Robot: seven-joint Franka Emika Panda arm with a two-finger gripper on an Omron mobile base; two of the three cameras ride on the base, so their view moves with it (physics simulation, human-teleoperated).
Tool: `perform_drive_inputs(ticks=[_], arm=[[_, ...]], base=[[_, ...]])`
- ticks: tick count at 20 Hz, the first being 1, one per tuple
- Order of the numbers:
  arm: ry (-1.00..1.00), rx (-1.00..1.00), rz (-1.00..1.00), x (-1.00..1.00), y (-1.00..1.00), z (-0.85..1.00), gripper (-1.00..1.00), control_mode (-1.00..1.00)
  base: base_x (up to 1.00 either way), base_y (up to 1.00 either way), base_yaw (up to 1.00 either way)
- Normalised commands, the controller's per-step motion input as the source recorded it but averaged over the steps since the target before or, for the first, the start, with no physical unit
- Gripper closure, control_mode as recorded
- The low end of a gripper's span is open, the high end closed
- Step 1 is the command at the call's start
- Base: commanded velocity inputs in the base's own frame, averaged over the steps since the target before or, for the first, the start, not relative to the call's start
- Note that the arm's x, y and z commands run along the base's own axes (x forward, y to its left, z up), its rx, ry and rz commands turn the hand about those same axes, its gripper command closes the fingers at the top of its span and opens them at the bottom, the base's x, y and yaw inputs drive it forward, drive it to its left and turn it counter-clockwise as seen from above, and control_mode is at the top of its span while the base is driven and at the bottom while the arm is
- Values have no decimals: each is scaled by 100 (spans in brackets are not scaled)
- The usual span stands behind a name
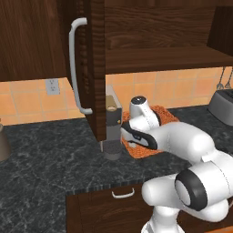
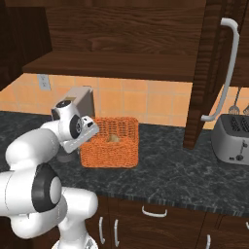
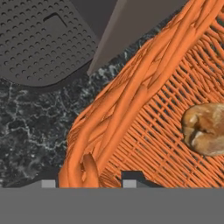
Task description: Open the cabinet, pick up the bread from the cabinet and place it in the basket. Then move the basket to the dining counter.
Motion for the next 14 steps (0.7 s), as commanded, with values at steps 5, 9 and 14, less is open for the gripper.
perform_drive_inputs(ticks=[5,9,14], arm=[[3,-1,2,-19,3,-30,100,-100],[-6,-6,0,-71,0,18,100,-100],[-9,-8,0,-68,-7,92,100,-100]], base=[[0,0,0],[0,0,0],[0,0,0]])
